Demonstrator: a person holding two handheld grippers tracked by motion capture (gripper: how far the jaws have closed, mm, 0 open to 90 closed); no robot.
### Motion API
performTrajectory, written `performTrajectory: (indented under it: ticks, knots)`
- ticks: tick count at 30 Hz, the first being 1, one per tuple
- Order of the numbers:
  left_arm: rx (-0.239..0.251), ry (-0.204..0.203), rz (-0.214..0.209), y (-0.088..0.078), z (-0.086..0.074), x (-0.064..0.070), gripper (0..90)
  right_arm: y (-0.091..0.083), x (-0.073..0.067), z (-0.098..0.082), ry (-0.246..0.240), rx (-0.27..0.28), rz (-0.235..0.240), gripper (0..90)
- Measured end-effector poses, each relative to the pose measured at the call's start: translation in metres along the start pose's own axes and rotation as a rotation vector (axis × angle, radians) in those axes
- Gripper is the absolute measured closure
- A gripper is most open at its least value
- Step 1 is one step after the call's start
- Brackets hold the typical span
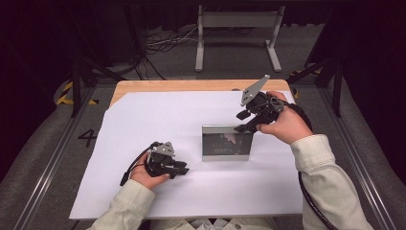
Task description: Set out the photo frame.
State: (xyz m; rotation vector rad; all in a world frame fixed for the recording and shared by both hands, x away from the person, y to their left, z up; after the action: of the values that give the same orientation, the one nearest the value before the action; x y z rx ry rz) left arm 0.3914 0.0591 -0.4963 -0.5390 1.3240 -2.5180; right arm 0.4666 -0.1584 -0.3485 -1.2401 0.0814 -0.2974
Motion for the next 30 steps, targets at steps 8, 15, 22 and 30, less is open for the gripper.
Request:
performTrajectory:
  ticks: [8,15,22,30]
  knots:
    - [-0.001,-0.008,0.004,-0.001,-0.001,-0.003,71.5,-0.008,0.002,-0.013,0.009,0.0,-0.005,49.3]
    - [0.004,-0.012,0.011,-0.002,-0.001,-0.006,71.1,-0.013,0.006,-0.027,0.039,0.003,-0.014,49.2]
    - [-0.002,-0.014,0.013,-0.002,-0.003,-0.007,70.7,-0.017,0.008,-0.039,0.063,0.008,-0.02,49.2]
    - [0.005,-0.024,0.019,-0.003,-0.003,-0.01,70.6,-0.022,0.011,-0.054,0.085,0.015,-0.03,49.2]
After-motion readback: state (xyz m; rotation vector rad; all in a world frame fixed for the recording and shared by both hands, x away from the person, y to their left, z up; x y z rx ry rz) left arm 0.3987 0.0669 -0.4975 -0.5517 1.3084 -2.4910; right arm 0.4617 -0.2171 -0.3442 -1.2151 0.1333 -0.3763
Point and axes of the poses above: each handheld gripper's, and its own axes: y roughly forward along the jaws, z roughly out of its top, x roughly to its right, the point moved 9 cm from there along y, roughly forward along the jaws, and after that the axes turned 13 degrees about -x, right-handed, at the moved point
